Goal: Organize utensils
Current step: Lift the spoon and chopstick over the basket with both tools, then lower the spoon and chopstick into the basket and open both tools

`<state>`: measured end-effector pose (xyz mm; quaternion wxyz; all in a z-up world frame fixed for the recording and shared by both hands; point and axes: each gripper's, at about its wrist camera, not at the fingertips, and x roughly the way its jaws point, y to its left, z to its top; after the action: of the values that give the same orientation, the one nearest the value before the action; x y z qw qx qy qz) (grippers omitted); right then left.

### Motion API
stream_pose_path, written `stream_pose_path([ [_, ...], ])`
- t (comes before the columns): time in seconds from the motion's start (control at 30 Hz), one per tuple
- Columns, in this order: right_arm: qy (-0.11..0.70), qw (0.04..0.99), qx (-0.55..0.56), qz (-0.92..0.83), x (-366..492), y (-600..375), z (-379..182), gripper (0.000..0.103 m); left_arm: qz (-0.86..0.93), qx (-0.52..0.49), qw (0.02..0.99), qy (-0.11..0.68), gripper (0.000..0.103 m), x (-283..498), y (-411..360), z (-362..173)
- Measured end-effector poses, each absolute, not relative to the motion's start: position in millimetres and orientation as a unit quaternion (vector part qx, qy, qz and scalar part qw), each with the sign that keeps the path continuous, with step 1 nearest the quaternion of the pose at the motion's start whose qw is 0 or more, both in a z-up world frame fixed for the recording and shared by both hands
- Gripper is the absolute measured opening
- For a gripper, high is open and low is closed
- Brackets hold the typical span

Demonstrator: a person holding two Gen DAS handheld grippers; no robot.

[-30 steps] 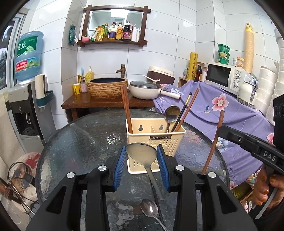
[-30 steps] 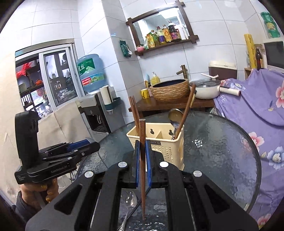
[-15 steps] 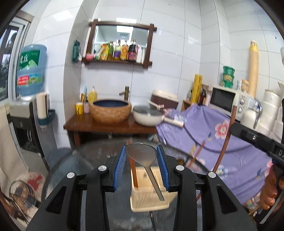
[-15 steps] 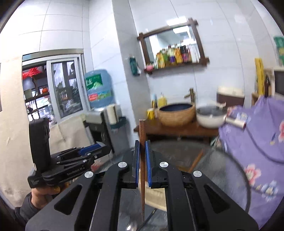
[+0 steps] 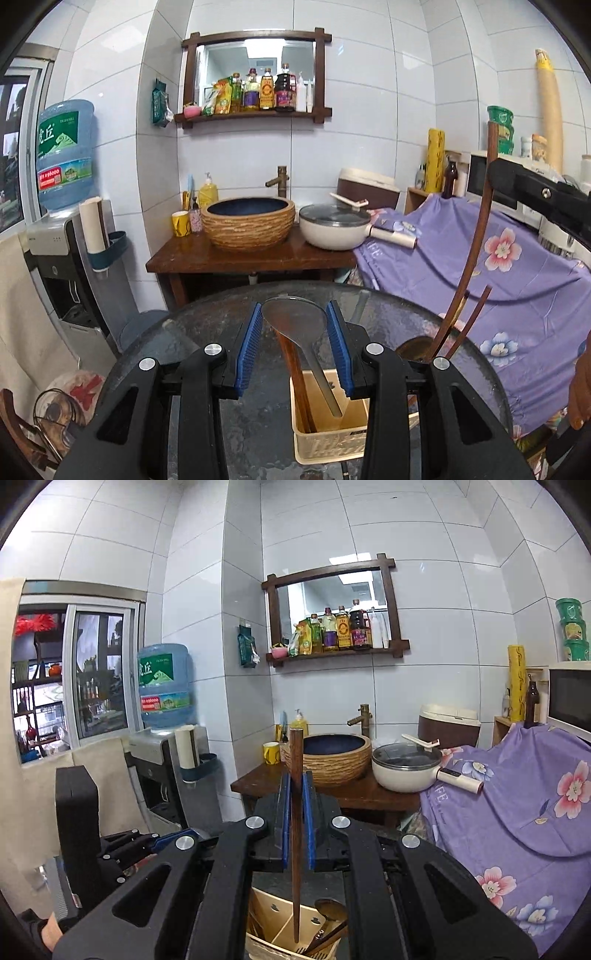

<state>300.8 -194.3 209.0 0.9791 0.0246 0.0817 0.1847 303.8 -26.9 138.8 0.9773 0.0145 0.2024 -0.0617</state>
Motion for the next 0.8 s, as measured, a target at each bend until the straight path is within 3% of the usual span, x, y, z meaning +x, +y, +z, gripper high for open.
stream_pose_path([
  [0.37, 0.120, 0.978, 0.017, 0.172, 310.2, -188.4, 149.2, 0.007, -0.072, 0.030, 0.968, 0.239, 0.035, 307.1, -36.4, 88.3],
  [0.8, 0.142, 0.975, 0.041, 0.168, 312.9, -199.9, 132.9, 0.008, -0.078, 0.061, 0.964, 0.249, 0.035, 296.4, -50.0, 59.1],
])
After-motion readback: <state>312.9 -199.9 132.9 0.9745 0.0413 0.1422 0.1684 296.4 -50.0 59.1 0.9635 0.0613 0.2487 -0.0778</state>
